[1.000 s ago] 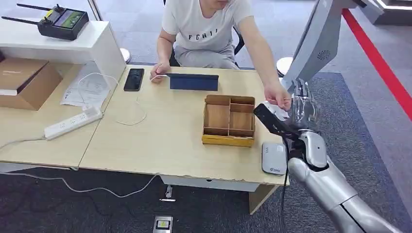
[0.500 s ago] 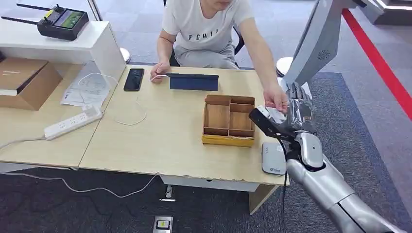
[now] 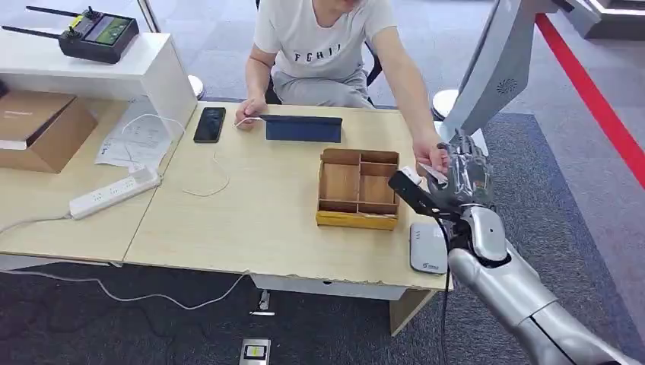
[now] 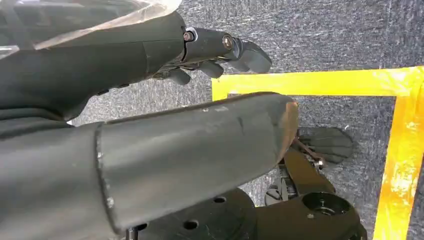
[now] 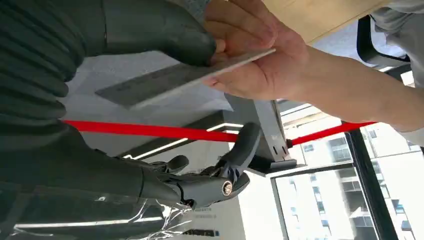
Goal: Pass the card to the sensor for recognition and then transmit it.
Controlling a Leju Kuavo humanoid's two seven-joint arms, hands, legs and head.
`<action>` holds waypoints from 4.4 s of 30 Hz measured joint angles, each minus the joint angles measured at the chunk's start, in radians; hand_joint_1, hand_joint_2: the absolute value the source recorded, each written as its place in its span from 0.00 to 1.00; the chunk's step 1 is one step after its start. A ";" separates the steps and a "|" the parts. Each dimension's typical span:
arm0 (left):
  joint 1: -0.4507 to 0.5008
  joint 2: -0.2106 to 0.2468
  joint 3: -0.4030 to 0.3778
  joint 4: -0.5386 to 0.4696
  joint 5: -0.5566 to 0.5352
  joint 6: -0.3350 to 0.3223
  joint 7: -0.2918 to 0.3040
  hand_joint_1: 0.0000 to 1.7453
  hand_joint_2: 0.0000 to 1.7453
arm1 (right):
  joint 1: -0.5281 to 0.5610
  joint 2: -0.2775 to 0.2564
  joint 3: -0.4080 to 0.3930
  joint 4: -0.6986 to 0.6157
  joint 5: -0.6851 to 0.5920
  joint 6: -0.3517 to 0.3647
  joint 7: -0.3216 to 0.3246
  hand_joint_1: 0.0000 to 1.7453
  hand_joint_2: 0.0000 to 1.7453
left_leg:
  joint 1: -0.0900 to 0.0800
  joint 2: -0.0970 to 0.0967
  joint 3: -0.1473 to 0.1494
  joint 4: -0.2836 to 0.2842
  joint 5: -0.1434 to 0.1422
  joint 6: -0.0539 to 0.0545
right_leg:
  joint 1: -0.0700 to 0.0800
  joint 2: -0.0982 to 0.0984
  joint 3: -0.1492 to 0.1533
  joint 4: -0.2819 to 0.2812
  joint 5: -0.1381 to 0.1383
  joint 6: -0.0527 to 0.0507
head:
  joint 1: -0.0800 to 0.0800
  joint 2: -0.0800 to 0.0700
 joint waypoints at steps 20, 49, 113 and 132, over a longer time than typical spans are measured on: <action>0.001 0.000 0.000 0.000 0.000 -0.012 -0.006 0.00 0.00 | 0.008 -0.008 -0.001 -0.006 -0.013 0.014 -0.024 1.00 1.00 | 0.000 0.000 0.000 0.000 0.000 0.000 | 0.000 0.000 0.000 0.000 0.000 0.000 | 0.000 0.000; 0.003 -0.002 0.000 -0.002 0.034 0.020 -0.001 0.00 0.00 | 0.236 -0.073 -0.052 -0.077 -0.048 0.036 -0.095 1.00 1.00 | 0.000 0.000 0.000 0.000 0.000 0.000 | 0.000 0.000 0.000 0.000 0.000 0.000 | 0.000 0.000; -0.003 0.001 -0.035 -0.017 -0.019 -0.015 -0.013 0.00 0.00 | -0.129 -0.127 -0.083 -0.337 0.012 0.269 0.019 1.00 1.00 | 0.001 0.002 -0.001 0.000 0.003 0.000 | 0.001 0.001 -0.001 0.000 0.004 -0.001 | 0.000 0.000; -0.011 0.003 -0.051 -0.017 -0.012 -0.046 0.021 0.00 0.00 | -0.254 0.069 0.091 -0.104 0.299 0.364 0.008 1.00 1.00 | 0.001 0.000 -0.002 0.000 0.003 -0.001 | 0.001 0.000 -0.001 0.000 0.003 -0.001 | 0.000 0.000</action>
